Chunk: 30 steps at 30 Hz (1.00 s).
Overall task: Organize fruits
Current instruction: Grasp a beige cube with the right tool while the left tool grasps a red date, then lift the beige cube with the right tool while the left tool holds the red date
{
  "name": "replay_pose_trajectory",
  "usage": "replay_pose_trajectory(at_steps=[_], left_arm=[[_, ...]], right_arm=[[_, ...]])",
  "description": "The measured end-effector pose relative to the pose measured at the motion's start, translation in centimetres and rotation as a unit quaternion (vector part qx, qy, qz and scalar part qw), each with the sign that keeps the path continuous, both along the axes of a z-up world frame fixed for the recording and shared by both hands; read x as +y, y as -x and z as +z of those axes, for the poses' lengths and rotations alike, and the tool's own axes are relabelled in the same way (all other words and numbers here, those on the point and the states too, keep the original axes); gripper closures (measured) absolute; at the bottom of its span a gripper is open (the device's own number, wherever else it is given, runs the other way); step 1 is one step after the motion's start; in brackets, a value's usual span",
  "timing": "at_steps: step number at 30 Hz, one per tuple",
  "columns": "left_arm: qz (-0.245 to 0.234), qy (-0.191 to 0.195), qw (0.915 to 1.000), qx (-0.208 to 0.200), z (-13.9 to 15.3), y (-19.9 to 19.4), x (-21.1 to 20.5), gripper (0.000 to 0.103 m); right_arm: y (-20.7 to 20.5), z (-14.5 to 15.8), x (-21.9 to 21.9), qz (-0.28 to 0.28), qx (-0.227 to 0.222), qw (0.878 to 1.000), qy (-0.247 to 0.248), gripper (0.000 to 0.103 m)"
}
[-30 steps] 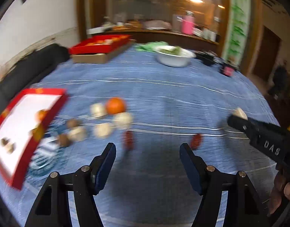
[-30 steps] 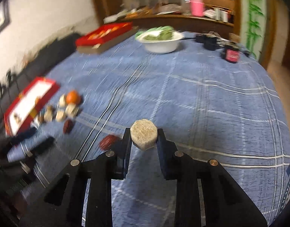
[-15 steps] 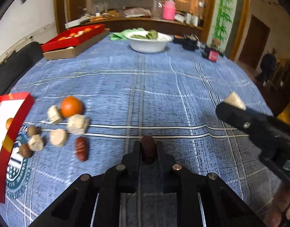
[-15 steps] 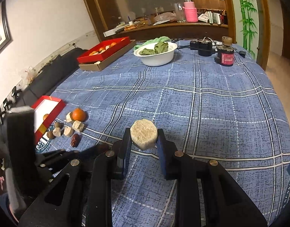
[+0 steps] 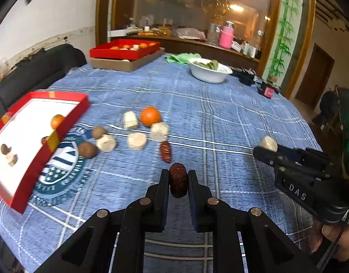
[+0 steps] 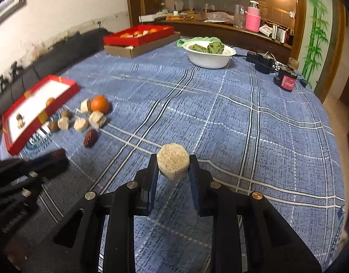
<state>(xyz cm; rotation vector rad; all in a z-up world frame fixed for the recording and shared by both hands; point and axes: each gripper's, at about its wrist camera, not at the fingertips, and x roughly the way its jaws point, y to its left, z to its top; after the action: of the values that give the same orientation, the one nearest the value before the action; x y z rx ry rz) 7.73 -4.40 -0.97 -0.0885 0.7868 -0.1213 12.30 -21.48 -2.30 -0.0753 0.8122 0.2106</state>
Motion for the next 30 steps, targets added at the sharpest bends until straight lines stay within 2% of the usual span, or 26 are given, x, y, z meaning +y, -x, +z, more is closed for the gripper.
replay_pose_trajectory(at_steps=[8, 14, 22, 30], left_arm=[[0.021, 0.004, 0.9997, -0.014, 0.3, 0.7, 1.7, 0.088], [0.031, 0.005, 0.9993, -0.021, 0.4, 1.2, 2.7, 0.088], [0.041, 0.010, 0.9987, -0.027, 0.4, 1.7, 3.9, 0.088], [0.049, 0.016, 0.9982, -0.031, 0.4, 2.1, 4.8, 0.088]], right_arm=[[1.1, 1.4, 2.5, 0.006, -0.018, 0.999, 0.045, 0.079], [1.6, 1.8, 4.7, 0.032, -0.014, 0.995, 0.097, 0.079], [2.9, 1.3, 6.9, 0.059, -0.008, 0.984, 0.166, 0.078], [4.1, 0.6, 8.8, 0.093, 0.001, 0.966, 0.243, 0.078]])
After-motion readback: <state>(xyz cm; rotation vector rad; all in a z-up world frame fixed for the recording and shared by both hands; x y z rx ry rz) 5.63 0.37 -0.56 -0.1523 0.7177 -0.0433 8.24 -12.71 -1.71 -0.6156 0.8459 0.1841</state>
